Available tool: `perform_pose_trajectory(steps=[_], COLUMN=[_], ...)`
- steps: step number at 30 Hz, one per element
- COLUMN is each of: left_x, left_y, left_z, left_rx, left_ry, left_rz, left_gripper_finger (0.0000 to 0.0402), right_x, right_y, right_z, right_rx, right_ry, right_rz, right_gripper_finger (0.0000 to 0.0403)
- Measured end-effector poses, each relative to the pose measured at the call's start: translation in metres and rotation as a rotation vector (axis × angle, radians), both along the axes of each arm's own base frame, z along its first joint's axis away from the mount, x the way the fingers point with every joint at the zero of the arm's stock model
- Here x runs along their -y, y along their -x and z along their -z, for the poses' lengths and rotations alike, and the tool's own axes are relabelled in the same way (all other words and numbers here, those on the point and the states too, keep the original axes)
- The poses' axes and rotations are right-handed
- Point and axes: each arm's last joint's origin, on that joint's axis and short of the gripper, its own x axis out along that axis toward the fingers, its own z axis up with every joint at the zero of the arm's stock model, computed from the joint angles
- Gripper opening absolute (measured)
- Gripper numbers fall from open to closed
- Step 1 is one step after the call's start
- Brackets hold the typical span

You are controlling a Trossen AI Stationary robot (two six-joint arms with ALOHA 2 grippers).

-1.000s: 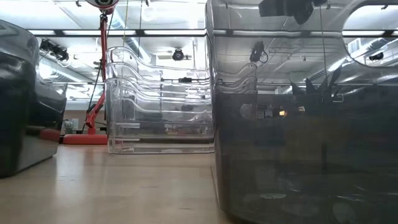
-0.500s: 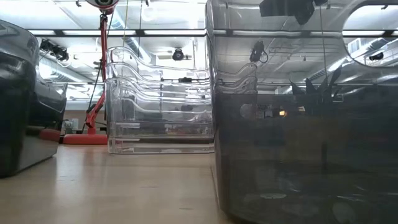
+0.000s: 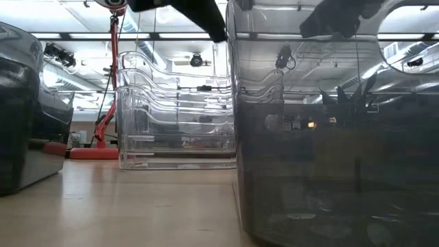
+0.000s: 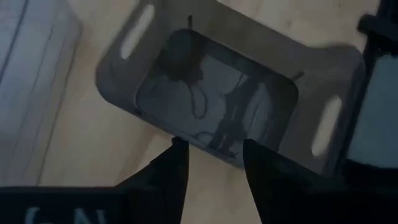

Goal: Stack baskets by color
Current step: Stack the right black bin on the left stacked black bins

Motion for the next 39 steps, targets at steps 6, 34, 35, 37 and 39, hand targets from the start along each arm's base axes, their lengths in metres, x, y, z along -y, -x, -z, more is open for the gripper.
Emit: perform_pose_trajectory(steps=[6,34,35,37,39], left_x=[-0.007,0.041,0.041,0.041,0.042], left_y=[-0.011,-0.050,-0.051,-0.052,-0.054], left_z=[-0.002,0.039,0.042,0.045,0.051], left_rx=[0.026,0.291,0.287,0.288,0.283], left_ry=[0.030,0.096,0.088,0.066,0.040], left_rz=[0.056,0.468,0.472,0.486,0.491], left_gripper_finger=[0.0189,0.0176,0.0175,0.0172,0.0172], right_x=[-0.001,-0.003,-0.004,-0.005,-0.007], right_y=[0.003,0.031,0.032,0.034,0.036], right_z=[0.002,-0.002,-0.002,-0.004,-0.004], right_rx=[-0.022,-0.041,-0.042,-0.030,-0.029], right_ry=[-0.009,0.021,0.030,0.026,0.024], right_rz=[0.004,0.067,0.066,0.067,0.063], right_gripper_finger=[0.0083,0.0083,0.0083,0.0083,0.0083])
